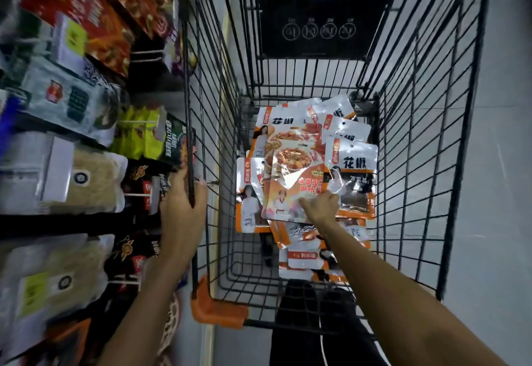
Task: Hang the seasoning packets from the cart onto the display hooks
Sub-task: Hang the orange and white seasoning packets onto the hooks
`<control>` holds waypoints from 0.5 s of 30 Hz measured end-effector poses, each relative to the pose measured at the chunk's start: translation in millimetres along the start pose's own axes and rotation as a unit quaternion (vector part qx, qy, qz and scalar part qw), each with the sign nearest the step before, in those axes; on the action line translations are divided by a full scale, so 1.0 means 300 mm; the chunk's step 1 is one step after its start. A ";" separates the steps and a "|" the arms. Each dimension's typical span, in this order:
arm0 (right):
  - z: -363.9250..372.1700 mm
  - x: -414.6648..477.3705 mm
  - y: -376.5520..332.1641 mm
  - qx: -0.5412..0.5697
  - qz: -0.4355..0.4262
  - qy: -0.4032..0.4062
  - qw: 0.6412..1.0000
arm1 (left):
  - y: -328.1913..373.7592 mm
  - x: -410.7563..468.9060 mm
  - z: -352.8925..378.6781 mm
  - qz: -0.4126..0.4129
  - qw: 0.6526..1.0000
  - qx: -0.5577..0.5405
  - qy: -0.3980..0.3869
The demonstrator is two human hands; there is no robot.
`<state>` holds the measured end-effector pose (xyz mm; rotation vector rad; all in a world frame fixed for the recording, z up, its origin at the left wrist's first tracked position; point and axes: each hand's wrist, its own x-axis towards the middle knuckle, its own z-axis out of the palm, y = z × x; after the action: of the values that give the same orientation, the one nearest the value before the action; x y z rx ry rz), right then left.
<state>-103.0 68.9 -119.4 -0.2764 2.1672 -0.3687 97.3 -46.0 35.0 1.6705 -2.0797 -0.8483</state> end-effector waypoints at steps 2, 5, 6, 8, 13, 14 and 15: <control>0.017 -0.012 -0.024 -0.002 0.001 0.019 1.000 | -0.005 0.001 0.004 0.003 1.000 -0.008 -0.004; 0.063 -0.033 -0.028 -0.066 -0.031 0.045 0.996 | -0.007 0.001 0.011 0.001 1.000 -0.019 -0.005; 0.079 -0.040 -0.031 -0.089 -0.048 0.049 0.994 | -0.005 0.001 0.011 -0.002 1.000 -0.020 -0.005; 0.108 -0.047 -0.046 -0.115 -0.078 0.057 0.989 | -0.003 0.003 0.011 0.000 1.000 -0.025 -0.001; 0.137 -0.037 -0.087 -0.081 -0.069 0.095 0.990 | -0.005 0.015 0.011 0.000 1.000 -0.029 0.003; 0.137 -0.032 -0.087 -0.089 -0.073 0.105 0.988 | -0.009 0.018 0.010 -0.003 0.999 -0.034 0.003; 0.135 -0.027 -0.085 -0.101 -0.076 0.110 0.986 | -0.014 0.021 0.009 -0.006 0.999 -0.035 0.003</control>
<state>-63.8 41.3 -126.8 -0.5401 2.4132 -0.2743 97.1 -52.0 29.6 1.6493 -2.0144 -0.9066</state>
